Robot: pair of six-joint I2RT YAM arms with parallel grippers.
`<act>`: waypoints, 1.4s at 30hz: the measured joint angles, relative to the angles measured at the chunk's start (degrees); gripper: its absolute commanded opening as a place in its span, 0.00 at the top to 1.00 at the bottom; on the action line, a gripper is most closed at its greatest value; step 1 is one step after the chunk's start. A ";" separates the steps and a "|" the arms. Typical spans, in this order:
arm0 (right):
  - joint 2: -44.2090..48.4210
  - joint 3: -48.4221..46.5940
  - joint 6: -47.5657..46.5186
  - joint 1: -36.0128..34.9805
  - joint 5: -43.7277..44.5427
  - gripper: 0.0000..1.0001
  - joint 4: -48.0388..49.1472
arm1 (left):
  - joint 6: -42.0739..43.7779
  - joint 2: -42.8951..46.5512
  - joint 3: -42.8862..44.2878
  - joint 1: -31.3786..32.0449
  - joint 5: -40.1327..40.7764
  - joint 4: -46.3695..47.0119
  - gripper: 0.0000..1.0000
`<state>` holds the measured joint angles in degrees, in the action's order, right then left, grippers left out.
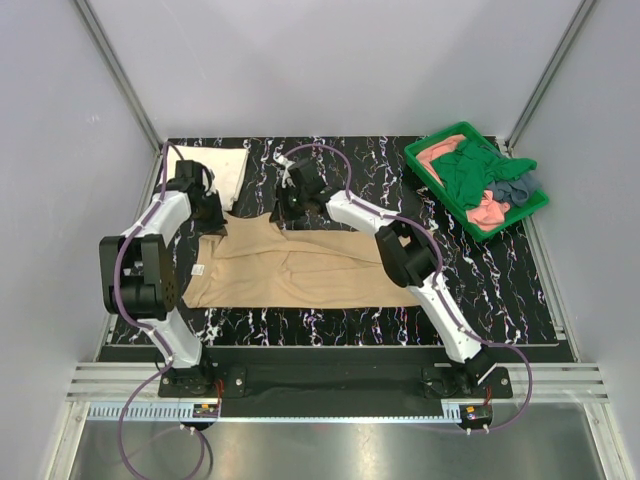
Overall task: Fold and stack the t-shirts
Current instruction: Fold the tshirt
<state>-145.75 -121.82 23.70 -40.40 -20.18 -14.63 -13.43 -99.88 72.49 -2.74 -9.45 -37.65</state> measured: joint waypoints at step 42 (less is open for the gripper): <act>27.30 40.98 6.01 -7.93 -0.37 1.00 19.65 | -7.67 19.76 -22.03 0.02 10.19 -3.91 1.00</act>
<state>-118.45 -80.84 29.71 -48.34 -20.56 5.02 -21.10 -80.12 50.46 -2.72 0.73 -41.56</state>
